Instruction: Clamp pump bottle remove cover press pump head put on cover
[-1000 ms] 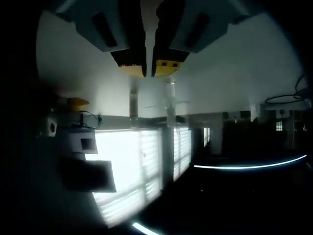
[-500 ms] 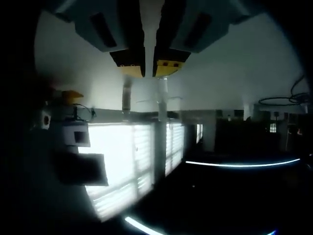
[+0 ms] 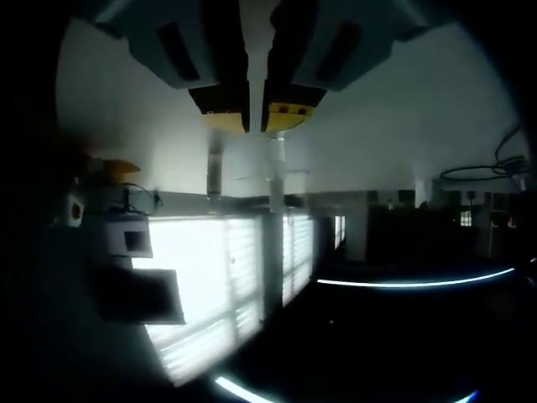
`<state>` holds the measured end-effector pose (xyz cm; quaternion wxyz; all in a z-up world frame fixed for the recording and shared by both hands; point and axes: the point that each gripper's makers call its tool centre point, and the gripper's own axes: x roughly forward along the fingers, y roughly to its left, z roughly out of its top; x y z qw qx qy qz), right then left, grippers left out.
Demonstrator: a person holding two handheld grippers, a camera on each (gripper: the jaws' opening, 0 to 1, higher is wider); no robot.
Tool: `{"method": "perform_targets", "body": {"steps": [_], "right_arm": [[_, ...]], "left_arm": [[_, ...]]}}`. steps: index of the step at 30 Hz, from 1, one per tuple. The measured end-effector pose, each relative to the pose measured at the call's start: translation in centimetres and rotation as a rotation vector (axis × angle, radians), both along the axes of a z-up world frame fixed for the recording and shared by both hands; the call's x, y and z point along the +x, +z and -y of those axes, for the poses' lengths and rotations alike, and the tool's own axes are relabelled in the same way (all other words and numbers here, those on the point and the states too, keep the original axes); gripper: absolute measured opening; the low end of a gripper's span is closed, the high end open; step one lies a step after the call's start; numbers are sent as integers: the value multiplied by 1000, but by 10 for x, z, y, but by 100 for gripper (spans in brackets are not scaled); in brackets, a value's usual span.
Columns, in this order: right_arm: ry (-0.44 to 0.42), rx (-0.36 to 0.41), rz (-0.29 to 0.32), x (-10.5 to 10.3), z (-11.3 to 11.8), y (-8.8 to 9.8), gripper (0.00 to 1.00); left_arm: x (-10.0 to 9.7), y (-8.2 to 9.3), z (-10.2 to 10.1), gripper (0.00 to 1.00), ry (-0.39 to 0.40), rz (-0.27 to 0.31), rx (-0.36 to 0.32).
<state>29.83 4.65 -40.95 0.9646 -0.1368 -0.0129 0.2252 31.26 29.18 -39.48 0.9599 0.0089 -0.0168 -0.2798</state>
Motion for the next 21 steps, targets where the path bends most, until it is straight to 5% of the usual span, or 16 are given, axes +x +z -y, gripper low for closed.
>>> {"method": "perform_targets", "body": {"steps": [9, 11, 21], "right_arm": [[-4, -8, 0, 1, 1, -1, 0], [-4, -8, -2, 1, 1, -2, 0], [3, -14, -4, 0, 0, -3, 0]], "left_arm": [[3, -5, 7, 7, -34, 24, 69], [3, -10, 9, 6, -34, -28, 53], [2, -2, 0, 0, -16, -16, -17]]}}
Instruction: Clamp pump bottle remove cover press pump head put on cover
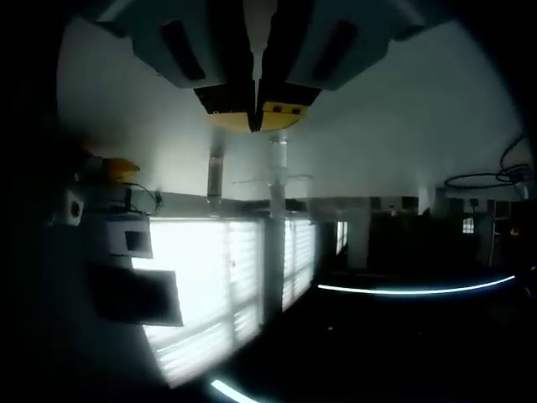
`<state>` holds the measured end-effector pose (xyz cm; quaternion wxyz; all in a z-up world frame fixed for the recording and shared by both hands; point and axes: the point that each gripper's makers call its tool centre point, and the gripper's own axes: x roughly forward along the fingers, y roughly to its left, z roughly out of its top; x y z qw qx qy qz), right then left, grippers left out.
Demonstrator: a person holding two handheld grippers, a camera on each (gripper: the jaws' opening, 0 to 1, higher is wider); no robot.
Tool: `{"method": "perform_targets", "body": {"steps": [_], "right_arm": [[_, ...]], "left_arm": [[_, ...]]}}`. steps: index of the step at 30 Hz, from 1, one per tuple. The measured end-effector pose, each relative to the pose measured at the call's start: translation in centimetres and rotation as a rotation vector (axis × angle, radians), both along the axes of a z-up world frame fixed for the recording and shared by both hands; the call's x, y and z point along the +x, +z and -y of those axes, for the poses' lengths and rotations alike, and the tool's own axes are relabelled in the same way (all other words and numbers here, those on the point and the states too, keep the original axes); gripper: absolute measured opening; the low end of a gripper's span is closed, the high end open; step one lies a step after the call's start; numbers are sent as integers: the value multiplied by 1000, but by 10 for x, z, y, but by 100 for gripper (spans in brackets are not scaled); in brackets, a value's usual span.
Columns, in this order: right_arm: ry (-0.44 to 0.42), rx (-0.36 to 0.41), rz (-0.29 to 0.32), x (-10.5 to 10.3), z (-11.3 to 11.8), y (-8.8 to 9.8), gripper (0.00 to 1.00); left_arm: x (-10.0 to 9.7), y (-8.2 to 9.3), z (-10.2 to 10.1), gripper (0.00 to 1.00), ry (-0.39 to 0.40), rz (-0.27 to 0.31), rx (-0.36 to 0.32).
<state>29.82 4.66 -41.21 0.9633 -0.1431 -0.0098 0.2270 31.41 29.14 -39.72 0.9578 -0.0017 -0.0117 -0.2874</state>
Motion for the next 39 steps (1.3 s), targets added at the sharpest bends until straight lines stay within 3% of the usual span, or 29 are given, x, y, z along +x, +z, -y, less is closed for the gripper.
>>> {"method": "perform_targets", "body": {"steps": [6, 8, 12, 15, 30, 39], "right_arm": [[-5, -3, 0, 0, 1, 0, 0], [-8, -3, -1, 0, 1, 0, 0], [-10, -8, 0, 0, 1, 0, 0], [-10, -8, 0, 0, 1, 0, 0], [7, -16, -9, -1, -2, -2, 0], [19, -30, 13, -1, -3, 0, 0]], "left_arm": [[-3, 7, -2, 0, 8, 36, -10], [-1, 3, -2, 0, 19, 13, 2], [0, 4, -4, 0, 34, 22, 20], [-1, 5, -7, 0, 41, 18, 0], [2, 2, -4, 3, 10, 5, -1], [0, 4, 0, 2, -2, 27, 27]]}}
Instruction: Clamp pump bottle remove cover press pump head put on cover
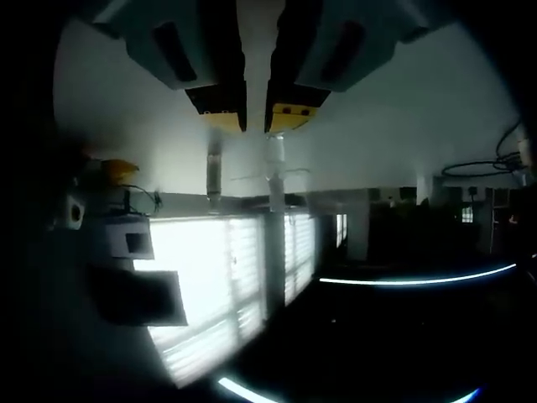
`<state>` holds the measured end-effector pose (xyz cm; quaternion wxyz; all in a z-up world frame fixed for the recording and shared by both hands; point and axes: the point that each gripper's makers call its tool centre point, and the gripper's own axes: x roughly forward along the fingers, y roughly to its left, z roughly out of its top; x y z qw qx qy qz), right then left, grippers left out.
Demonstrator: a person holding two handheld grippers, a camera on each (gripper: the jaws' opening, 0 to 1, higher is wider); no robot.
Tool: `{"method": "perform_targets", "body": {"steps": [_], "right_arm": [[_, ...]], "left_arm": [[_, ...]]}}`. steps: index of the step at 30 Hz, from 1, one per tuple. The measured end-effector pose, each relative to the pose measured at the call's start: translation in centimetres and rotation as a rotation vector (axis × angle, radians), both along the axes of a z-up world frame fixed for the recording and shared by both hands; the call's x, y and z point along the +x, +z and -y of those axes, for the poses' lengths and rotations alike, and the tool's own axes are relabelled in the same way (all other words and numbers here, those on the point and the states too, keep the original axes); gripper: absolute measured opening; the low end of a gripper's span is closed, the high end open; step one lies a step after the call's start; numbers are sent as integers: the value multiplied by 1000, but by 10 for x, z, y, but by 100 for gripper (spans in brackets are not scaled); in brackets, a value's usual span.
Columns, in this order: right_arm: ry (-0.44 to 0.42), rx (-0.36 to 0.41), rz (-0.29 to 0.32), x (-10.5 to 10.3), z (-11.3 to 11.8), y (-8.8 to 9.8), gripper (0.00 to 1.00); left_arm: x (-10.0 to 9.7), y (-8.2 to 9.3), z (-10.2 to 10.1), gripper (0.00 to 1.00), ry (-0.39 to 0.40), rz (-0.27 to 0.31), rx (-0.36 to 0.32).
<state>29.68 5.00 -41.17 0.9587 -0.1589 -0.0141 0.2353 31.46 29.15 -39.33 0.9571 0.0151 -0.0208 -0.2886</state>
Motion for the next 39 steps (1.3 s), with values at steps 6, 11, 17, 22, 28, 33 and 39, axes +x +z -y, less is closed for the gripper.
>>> {"method": "perform_targets", "body": {"steps": [6, 11, 17, 22, 28, 33, 39], "right_arm": [[-7, 10, 4, 1, 2, 2, 2], [-15, 55, -12, 1, 5, 2, 1], [-22, 52, -20, 1, 5, 0, 1], [-25, 46, -22, 2, 6, -1, 2], [-17, 30, -31, 2, 3, -4, 2], [-20, 33, -34, 1, 4, -4, 2], [-23, 19, -33, 0, 2, -4, 1]], "left_arm": [[7, 2, 2, 7, 9, -21, -23], [15, 6, 9, 15, 17, -21, -6], [24, 12, 13, 20, 29, -24, -4], [36, 11, 12, 21, 56, -36, 6], [41, 10, 21, 25, 64, -54, 23], [52, 12, 30, 28, 70, -63, 20], [66, 16, 44, 30, 60, -64, 29]]}}
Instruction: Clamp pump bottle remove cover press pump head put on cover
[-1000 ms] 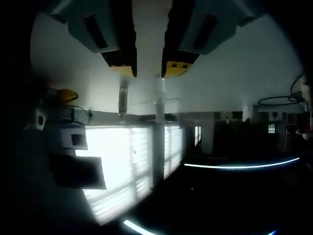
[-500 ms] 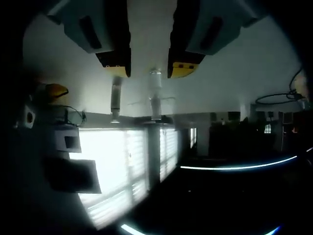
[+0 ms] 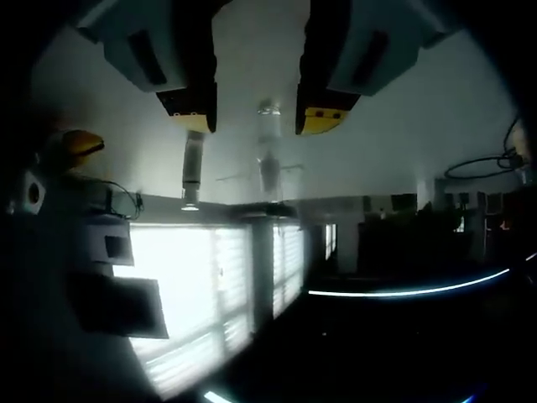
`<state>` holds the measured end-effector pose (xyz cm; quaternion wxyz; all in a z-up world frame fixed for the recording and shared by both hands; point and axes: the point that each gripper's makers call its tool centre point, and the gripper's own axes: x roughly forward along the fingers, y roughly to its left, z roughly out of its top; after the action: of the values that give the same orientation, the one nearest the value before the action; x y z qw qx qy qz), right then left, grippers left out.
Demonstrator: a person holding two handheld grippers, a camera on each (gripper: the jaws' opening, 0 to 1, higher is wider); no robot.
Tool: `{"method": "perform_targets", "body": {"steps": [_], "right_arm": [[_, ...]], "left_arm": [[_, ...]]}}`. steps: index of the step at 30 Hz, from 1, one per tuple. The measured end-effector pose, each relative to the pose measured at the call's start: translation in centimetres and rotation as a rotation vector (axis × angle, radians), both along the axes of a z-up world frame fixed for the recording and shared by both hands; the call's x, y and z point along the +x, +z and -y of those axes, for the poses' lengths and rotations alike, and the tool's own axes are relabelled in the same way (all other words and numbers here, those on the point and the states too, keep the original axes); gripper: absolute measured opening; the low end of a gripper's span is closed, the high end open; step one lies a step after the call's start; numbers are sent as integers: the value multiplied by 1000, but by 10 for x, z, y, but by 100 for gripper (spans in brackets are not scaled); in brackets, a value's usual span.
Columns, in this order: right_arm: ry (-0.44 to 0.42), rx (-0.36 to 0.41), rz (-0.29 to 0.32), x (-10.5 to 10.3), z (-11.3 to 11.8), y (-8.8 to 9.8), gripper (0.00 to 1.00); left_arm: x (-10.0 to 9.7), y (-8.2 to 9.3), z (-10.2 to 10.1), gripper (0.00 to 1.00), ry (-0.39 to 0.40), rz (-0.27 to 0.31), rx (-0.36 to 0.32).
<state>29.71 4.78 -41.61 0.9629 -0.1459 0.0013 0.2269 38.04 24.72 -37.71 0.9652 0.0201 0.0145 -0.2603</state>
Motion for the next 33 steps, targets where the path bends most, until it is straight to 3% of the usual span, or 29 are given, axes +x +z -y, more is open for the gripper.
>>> {"method": "perform_targets", "body": {"steps": [6, 16, 20, 28, 33], "right_arm": [[12, -21, 2, -1, -2, -1, 1], [9, -21, -1, 1, -2, -2, 1], [9, -24, 1, 1, -2, -2, 0], [16, -35, 8, 1, -4, -3, 0], [10, -44, 20, 0, -3, -1, 0]], "left_arm": [[13, -1, 10, 35, 21, 22, 58], [40, -5, 17, 36, 27, -21, 30], [52, -10, 22, 37, 28, -11, 82], [76, -22, 21, 37, 56, -40, 62], [80, -27, 28, 37, 55, -54, 49]]}}
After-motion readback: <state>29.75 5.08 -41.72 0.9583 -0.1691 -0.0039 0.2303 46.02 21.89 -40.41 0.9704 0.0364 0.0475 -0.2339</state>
